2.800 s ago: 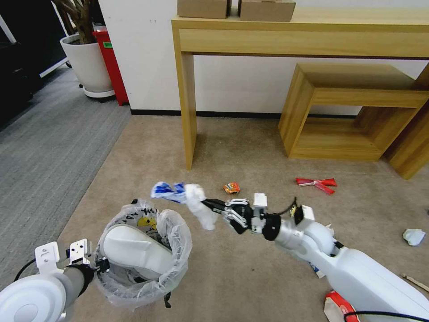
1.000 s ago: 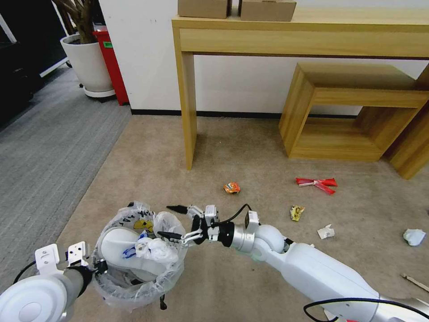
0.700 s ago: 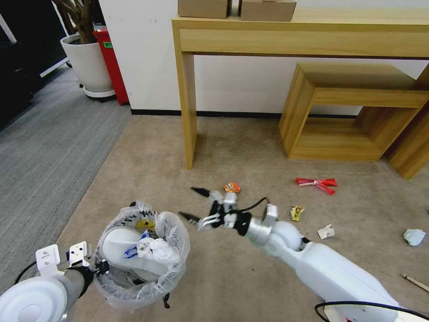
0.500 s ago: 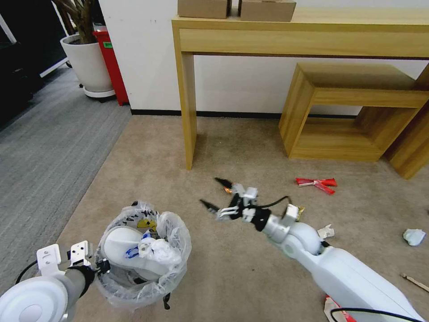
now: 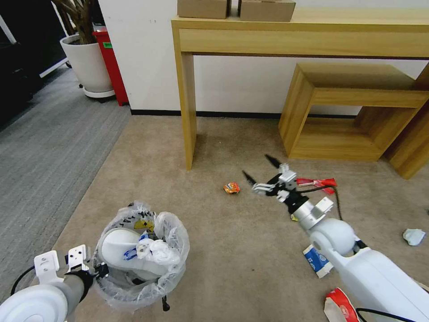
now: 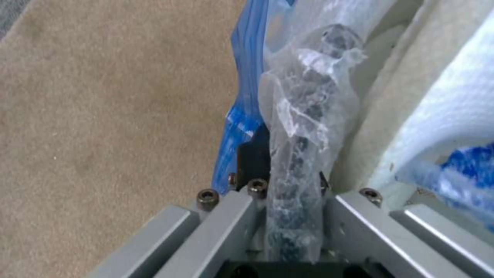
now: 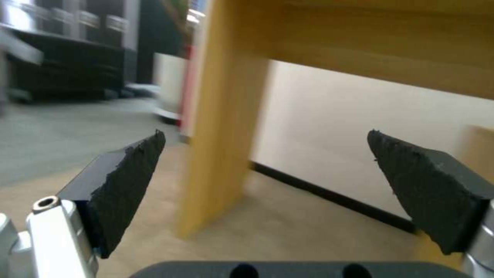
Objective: Pick up the trash bin and place the garbage on the floor into it.
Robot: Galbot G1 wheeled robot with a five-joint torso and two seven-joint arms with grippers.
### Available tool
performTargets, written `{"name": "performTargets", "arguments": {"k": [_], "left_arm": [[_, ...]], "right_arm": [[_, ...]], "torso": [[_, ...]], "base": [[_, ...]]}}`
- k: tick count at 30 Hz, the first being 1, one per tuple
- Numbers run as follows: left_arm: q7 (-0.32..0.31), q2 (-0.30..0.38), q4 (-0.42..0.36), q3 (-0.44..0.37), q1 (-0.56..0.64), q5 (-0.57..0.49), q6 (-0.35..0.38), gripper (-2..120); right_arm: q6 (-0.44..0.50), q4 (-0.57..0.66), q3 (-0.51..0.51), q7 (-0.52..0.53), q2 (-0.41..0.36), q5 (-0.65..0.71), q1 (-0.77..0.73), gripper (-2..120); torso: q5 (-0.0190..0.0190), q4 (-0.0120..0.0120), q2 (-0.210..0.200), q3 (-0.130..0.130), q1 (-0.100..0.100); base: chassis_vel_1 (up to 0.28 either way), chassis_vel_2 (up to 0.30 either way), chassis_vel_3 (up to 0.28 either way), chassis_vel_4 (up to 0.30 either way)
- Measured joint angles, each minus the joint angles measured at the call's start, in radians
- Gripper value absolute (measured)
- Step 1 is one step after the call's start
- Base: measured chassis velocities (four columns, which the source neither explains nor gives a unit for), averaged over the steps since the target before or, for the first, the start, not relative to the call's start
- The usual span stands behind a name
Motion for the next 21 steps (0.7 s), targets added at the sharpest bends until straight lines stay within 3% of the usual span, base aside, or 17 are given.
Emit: {"name": "performTargets", "arguments": {"k": [3, 12, 21], "left_arm": [[0.012, 0.009, 0.000, 0.003, -0.002, 0.014, 0.002, 0], [0.029, 0.016, -0.001, 0.012, -0.002, 0.044, 0.015, 0], [0.110, 0.002, -0.021, 0.032, 0.001, 0.081, 0.029, 0]], "right_arm": [[-0.008, 0.006, 0.080, 0.043, 0.008, -0.020, -0.060, 100], [-0.056, 0.031, 0.192, 0.108, 0.016, -0.078, -0.157, 100], [-0.069, 0.023, 0.301, 0.113, -0.017, -0.185, -0.285, 100]], "torso": [[0.0000, -0.0002, 0.000, 0.000, 0.000], [0.0000, 0.0000, 0.000, 0.000, 0.000], [0.0001, 0.0002, 0.000, 0.000, 0.000]], "base": [[0.000, 0.000, 0.000, 0.000], [0.000, 0.000, 0.000, 0.000], [0.000, 0.000, 0.000, 0.000]]}}
